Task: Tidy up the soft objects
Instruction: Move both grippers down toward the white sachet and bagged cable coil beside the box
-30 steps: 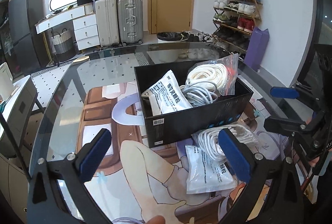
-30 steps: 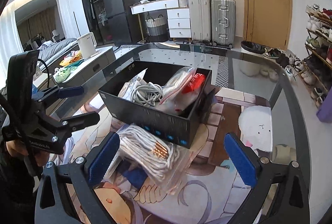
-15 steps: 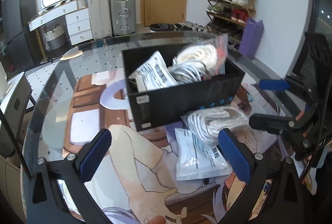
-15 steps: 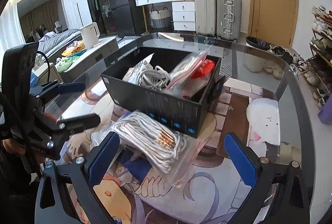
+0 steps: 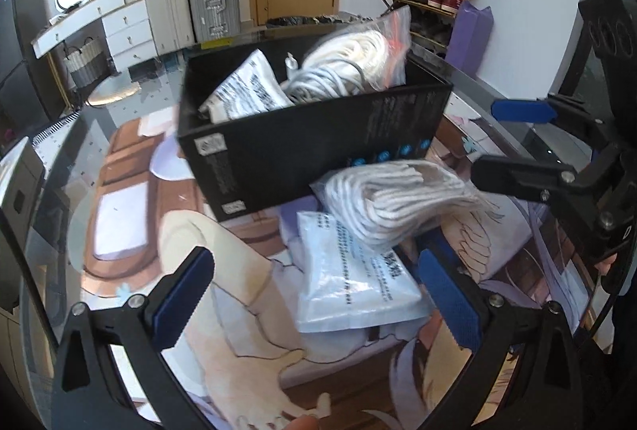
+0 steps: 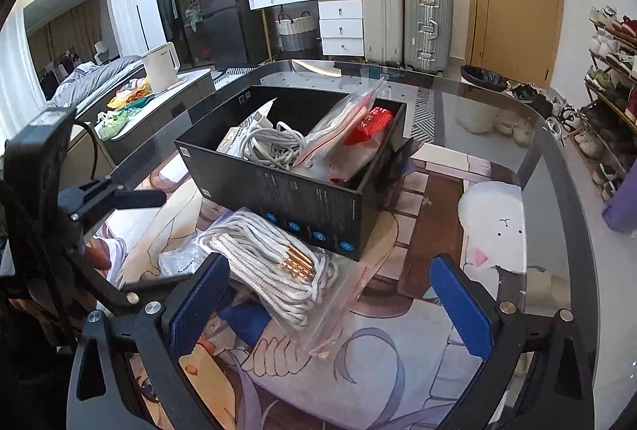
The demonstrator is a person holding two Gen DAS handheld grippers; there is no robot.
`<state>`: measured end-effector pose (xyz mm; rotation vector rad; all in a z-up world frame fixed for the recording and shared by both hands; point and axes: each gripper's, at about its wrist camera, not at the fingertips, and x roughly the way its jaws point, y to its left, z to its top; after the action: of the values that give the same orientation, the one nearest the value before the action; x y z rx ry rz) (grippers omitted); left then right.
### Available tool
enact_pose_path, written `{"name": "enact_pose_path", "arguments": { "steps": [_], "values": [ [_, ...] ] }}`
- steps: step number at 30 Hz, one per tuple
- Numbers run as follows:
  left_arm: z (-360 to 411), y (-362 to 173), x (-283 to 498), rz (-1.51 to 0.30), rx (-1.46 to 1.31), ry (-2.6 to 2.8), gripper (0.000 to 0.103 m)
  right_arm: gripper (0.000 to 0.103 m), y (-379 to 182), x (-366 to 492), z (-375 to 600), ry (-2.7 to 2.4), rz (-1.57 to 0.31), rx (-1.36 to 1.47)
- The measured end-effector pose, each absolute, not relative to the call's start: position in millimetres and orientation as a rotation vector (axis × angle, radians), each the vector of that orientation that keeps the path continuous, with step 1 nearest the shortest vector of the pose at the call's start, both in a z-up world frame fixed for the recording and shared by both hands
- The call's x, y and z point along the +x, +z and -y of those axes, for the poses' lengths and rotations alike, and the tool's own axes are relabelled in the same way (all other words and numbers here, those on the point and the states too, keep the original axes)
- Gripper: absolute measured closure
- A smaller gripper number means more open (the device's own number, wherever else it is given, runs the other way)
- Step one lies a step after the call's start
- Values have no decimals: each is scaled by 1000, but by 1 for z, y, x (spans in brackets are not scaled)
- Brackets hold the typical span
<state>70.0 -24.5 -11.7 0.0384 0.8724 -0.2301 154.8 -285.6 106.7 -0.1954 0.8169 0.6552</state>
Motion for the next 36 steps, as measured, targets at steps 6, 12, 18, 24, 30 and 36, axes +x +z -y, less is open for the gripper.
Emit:
{"name": "enact_pose_path", "arguments": {
  "steps": [6,12,18,24,30,36],
  "values": [
    [27,-23,75,-916,26,-195,0,1,105,159,288,652,-828,-153],
    [25,-27,79,-945,11,-170,0,1,97,164,283,632,-859,-116],
    [30,-28,81,-955,48,-155,0,1,88,164,273,623,-882,-149],
    [32,-29,80,-956,55,-151,0,1,80,162,265,637,-906,-199],
    [33,-30,80,-956,55,-152,0,1,75,157,262,662,-923,-217],
    [33,-30,79,-956,57,-153,0,1,71,152,257,677,-920,-239]
  ]
}}
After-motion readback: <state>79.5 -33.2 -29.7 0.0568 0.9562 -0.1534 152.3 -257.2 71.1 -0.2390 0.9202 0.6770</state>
